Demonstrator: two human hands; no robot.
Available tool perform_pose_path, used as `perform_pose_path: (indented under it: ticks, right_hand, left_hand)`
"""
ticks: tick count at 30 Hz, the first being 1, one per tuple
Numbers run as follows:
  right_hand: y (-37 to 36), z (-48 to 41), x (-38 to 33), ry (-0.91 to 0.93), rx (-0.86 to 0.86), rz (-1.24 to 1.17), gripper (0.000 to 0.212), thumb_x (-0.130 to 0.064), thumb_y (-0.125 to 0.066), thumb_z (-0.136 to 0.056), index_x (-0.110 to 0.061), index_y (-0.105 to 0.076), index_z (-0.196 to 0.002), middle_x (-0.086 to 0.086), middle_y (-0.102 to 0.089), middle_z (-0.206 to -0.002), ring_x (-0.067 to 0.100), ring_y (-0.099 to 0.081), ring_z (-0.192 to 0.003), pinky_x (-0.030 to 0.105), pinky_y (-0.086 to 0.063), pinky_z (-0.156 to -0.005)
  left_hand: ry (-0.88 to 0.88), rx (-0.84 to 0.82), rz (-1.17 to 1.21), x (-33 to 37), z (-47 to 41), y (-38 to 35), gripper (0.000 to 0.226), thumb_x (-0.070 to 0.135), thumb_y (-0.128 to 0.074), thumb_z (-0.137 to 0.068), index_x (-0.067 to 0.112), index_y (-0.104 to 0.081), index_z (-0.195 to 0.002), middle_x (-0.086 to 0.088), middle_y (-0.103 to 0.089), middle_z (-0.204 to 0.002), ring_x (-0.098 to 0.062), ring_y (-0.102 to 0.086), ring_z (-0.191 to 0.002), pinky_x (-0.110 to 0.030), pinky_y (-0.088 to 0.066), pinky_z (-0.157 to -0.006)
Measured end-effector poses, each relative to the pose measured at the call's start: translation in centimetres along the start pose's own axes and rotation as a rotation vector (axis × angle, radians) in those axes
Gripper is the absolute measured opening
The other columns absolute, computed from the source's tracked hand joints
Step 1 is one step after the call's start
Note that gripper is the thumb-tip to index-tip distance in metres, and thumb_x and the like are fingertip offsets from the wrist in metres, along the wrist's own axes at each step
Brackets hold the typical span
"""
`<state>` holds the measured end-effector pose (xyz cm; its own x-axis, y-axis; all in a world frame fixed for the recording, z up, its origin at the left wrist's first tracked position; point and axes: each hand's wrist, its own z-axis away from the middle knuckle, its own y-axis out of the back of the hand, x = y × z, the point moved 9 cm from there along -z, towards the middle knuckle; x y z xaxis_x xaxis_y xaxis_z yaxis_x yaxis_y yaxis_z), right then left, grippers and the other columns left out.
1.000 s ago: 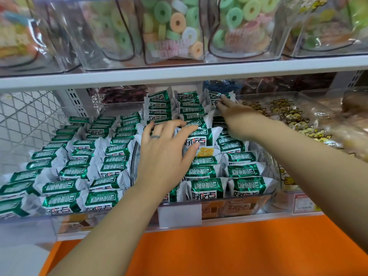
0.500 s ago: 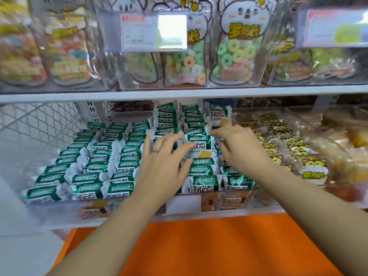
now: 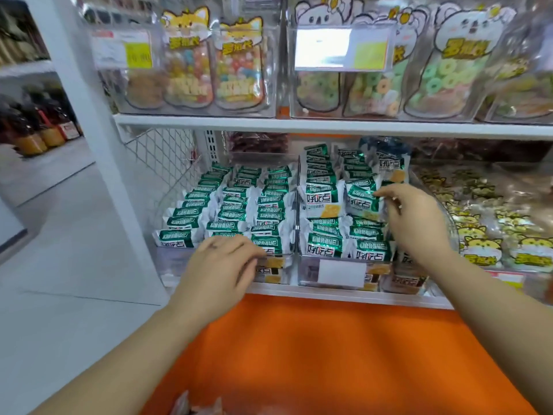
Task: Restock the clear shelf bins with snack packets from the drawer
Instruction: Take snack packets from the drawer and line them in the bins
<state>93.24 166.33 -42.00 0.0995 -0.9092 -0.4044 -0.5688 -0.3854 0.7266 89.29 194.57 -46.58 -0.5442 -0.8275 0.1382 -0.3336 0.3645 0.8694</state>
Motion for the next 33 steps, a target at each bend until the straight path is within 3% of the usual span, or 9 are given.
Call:
perform_pose_path:
  ticks: [4,7,11,15,22,25,28,30,33]
  right_hand:
    - [-0.7,-0.9,0.6,-0.043,-0.053,-0.052,0.029,-0.002,-0.046,-0.095,-0.011,-0.067,-0.114,0.011,-0.063,-0.121,0.029,-0.061,-0.096,0.031,-0.046,-0.078]
    - [-1.9,-1.3,0.1,0.013,-0.179,-0.047,0.037,-0.009,-0.049,-0.094,-0.015,-0.054,-0.131,0.009,-0.045,-0.137,0.026,-0.057,-0.099,0.030,-0.044,-0.083]
    - [-4.4,-2.1,-0.6,0.147,-0.431,0.202,0.055,-0.019,-0.041,-0.098,-0.024,-0.024,-0.150,0.005,-0.018,-0.156,0.030,-0.036,-0.133,0.036,-0.038,-0.101]
    - [-4.9,-2.5,-0.5,0.219,-0.451,0.399,0.055,-0.028,-0.035,-0.098,-0.025,-0.019,-0.151,0.001,-0.023,-0.156,0.029,-0.036,-0.133,0.039,-0.035,-0.103]
    - [-5.7,-1.5,0.2,0.178,-0.390,0.571,0.057,-0.039,-0.020,-0.096,-0.030,-0.010,-0.152,0.006,-0.029,-0.151,0.031,-0.029,-0.131,0.044,-0.028,-0.103]
    - [-5.3,-1.3,0.3,0.167,-0.369,0.536,0.068,-0.047,-0.004,-0.087,-0.029,-0.010,-0.152,0.006,-0.022,-0.156,0.033,-0.019,-0.140,0.049,-0.020,-0.111]
    - [-3.8,-0.4,-0.6,0.156,-0.265,0.414,0.062,-0.045,-0.021,-0.094,-0.025,-0.014,-0.152,0.006,-0.020,-0.158,0.033,-0.012,-0.144,0.051,-0.011,-0.115]
    - [-2.4,1.1,-3.1,0.258,-0.123,0.282,0.057,-0.039,-0.034,-0.093,-0.017,-0.034,-0.146,0.011,-0.033,-0.152,0.034,-0.024,-0.139,0.051,-0.019,-0.113]
    - [-2.1,5.0,-8.4,0.520,0.008,0.078,0.036,-0.024,-0.046,-0.092,-0.007,-0.059,-0.121,0.015,-0.056,-0.128,0.031,-0.046,-0.118,0.044,-0.037,-0.099]
  left_hand:
    - [-0.033,0.038,0.042,3.2,-3.8,-0.8,0.025,0.028,-0.045,-0.088,0.027,-0.067,-0.100,0.012,-0.064,-0.095,-0.014,-0.061,-0.084,-0.029,-0.036,-0.088]
    - [-0.036,0.056,0.062,4.6,-5.7,-1.8,0.023,0.023,-0.054,-0.086,0.025,-0.068,-0.104,0.010,-0.064,-0.103,-0.016,-0.060,-0.092,-0.033,-0.034,-0.095]
    - [-0.004,-0.096,0.043,5.6,-7.6,-3.8,0.039,0.032,-0.051,-0.095,0.029,-0.051,-0.134,0.006,-0.042,-0.144,-0.019,-0.035,-0.134,-0.043,-0.016,-0.113]
    - [-0.010,-0.220,-0.089,6.1,-9.0,-6.0,0.051,0.048,-0.032,-0.099,0.037,-0.022,-0.148,0.009,-0.008,-0.159,-0.018,-0.003,-0.147,-0.049,-0.001,-0.117]
    - [-0.022,-0.254,-0.157,6.3,-9.4,-6.6,0.050,0.051,-0.025,-0.099,0.040,-0.020,-0.148,0.010,0.004,-0.160,-0.019,0.003,-0.147,-0.050,0.006,-0.116]
    - [-0.031,-0.233,-0.099,6.3,-8.9,-5.7,0.047,0.050,-0.028,-0.099,0.038,-0.030,-0.145,0.011,-0.002,-0.160,-0.018,0.000,-0.147,-0.050,0.005,-0.116]
    - [-0.089,-0.135,-0.024,5.6,-6.8,-3.6,0.037,0.043,-0.035,-0.097,0.035,-0.055,-0.127,0.008,-0.034,-0.151,-0.020,-0.033,-0.139,-0.051,-0.010,-0.115]
    - [-0.144,-0.076,-0.025,4.4,-4.4,-2.4,0.034,0.037,-0.036,-0.092,0.032,-0.064,-0.111,0.009,-0.055,-0.130,-0.015,-0.057,-0.114,-0.048,-0.024,-0.113]
    - [-0.142,-0.098,0.025,1.3,-0.2,-1.3,0.029,0.030,-0.039,-0.091,0.028,-0.065,-0.105,0.013,-0.064,-0.107,-0.009,-0.063,-0.093,-0.035,-0.031,-0.103]
